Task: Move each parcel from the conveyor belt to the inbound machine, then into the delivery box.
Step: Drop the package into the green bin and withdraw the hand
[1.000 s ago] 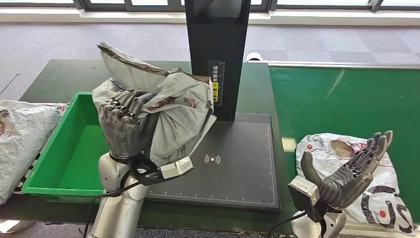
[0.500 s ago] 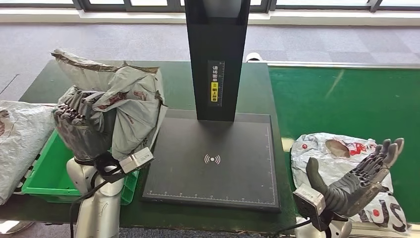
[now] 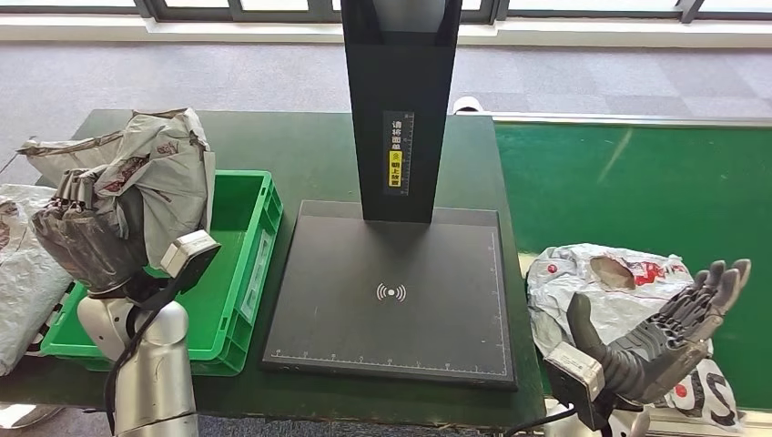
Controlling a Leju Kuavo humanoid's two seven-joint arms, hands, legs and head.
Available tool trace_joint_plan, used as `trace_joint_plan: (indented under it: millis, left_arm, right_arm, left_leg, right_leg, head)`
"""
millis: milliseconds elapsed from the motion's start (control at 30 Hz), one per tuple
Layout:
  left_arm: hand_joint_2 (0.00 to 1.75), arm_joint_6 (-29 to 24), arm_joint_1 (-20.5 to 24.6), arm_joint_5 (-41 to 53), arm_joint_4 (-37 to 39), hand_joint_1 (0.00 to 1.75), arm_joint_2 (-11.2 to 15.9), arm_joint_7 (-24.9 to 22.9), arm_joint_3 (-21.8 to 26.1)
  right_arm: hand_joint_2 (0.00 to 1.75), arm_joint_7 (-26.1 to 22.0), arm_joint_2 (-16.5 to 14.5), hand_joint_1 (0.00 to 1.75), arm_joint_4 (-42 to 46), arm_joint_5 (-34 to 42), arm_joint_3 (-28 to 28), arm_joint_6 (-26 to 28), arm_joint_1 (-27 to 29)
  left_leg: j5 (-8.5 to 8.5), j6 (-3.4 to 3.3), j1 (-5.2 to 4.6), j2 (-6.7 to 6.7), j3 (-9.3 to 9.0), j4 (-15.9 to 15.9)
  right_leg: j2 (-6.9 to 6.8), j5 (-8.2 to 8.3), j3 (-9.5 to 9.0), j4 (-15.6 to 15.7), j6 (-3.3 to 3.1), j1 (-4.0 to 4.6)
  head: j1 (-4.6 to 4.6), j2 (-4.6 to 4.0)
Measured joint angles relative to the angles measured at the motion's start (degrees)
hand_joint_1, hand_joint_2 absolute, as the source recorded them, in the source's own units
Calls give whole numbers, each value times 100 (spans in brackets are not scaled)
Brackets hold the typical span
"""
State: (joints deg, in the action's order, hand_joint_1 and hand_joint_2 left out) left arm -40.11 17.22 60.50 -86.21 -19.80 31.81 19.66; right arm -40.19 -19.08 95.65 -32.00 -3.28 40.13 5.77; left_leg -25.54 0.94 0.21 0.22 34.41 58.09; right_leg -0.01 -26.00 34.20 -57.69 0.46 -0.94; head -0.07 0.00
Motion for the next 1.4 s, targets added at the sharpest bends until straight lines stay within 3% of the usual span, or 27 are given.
trace_joint_plan:
  millis: [500, 533, 567, 667, 700, 1400]
  left_arm:
    - [175, 0, 62, 128, 383, 175, -17, -93, 194]
    - [175, 0, 66, 130, 396, 169, -17, -94, 199]
    - [175, 0, 69, 134, 408, 135, -18, -97, 204]
    - [175, 0, 78, 136, 445, 10, -22, -101, 220]
    - [175, 0, 80, 128, 455, 0, -25, -98, 224]
    - [175, -2, 92, -765, 481, 0, -32, 322, 466]
  right_arm:
    - [175, 0, 0, 0, 0, 2, 0, 0, 0]
    - [175, 0, 0, 0, 0, 2, 0, 0, 0]
    - [175, 0, 0, 0, 0, 2, 0, 0, 0]
    - [175, 0, 0, 0, 0, -1, 0, 0, 0]
    - [175, 0, 0, 0, 0, -3, 0, 0, 0]
    - [175, 0, -2, 0, -40, -55, 22, -2, -3]
  left_leg:
    - [0, 0, 0, -1, 0, 0]
    - [0, 0, 0, -1, 0, 0]
    - [0, 0, 0, -1, 0, 0]
    - [0, 0, 0, -1, 0, 0]
    - [0, 0, 0, -1, 0, 0]
    - [0, 0, 0, -5, 2, 0]
  right_leg:
    - [0, 0, 1, 0, 0, 2]
    - [0, 0, 1, 0, 0, 2]
    - [0, 0, 0, 0, 0, 1]
    - [0, 0, 0, 0, 0, 1]
    - [0, 0, 0, 0, 0, 1]
    - [-2, 0, -1, 0, 0, 2]
  head:
    - [0, 0]
    - [0, 0]
    - [0, 0]
    - [0, 0]
    - [0, 0]
    - [0, 0]
